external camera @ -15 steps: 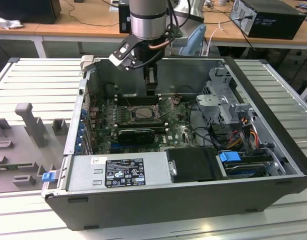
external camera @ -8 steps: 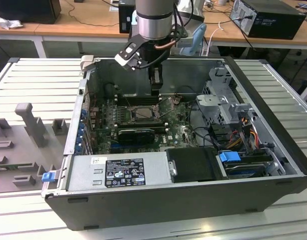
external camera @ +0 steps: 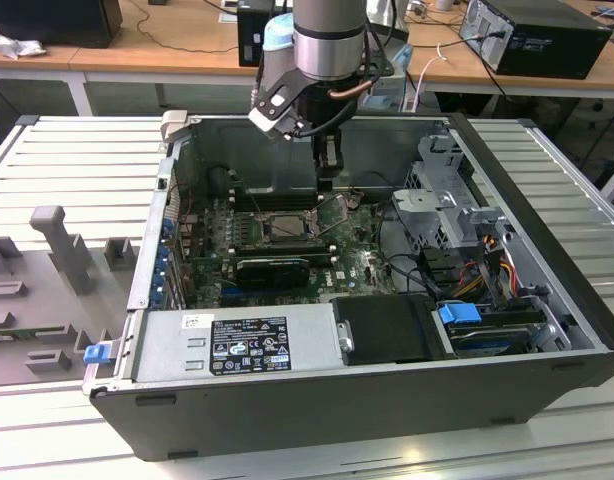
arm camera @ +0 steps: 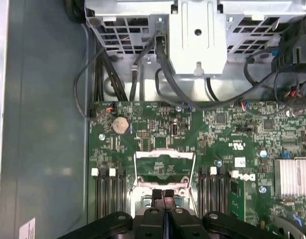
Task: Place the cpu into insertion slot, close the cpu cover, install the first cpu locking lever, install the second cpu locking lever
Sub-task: 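Close the cpu cover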
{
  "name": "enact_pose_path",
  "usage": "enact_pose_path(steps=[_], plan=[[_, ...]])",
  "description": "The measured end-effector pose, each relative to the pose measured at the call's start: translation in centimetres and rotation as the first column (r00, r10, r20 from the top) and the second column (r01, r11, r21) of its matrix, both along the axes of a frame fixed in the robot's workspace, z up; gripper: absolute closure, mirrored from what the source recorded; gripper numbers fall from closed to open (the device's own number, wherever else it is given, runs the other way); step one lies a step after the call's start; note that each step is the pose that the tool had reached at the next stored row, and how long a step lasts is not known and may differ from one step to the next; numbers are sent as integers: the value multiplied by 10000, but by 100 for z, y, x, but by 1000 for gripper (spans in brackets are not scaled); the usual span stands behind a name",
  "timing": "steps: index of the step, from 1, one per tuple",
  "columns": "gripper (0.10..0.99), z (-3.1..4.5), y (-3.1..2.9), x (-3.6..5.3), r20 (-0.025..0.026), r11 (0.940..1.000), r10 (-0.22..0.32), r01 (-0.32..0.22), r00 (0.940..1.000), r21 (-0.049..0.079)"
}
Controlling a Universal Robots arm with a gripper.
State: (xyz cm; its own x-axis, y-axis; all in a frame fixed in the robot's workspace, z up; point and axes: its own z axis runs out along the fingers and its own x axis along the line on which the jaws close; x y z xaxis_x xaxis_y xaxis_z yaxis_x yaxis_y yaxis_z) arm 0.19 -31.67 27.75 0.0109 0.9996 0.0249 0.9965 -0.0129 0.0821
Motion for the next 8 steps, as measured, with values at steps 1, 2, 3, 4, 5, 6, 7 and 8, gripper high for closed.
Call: enact_pose_path(steps=[1, 2, 3, 4, 5, 6, 7, 8], plan=[[980, 0, 0, 17, -3, 10000, 0, 0, 10000, 0], [980, 0, 0, 28, -5, 10000, 0, 0, 10000, 0], [980, 0, 0, 45, -6, 10000, 0, 0, 10000, 0], [980, 0, 0, 66, -9, 10000, 0, 0, 10000, -1], [980, 0, 0, 83, -9, 10000, 0, 0, 10000, -1], [980, 0, 0, 93, -10, 10000, 0, 0, 10000, -1], [980, 0, 0, 101, -11, 10000, 0, 0, 10000, -1], [980, 0, 0, 110, -11, 10000, 0, 0, 10000, 0]])
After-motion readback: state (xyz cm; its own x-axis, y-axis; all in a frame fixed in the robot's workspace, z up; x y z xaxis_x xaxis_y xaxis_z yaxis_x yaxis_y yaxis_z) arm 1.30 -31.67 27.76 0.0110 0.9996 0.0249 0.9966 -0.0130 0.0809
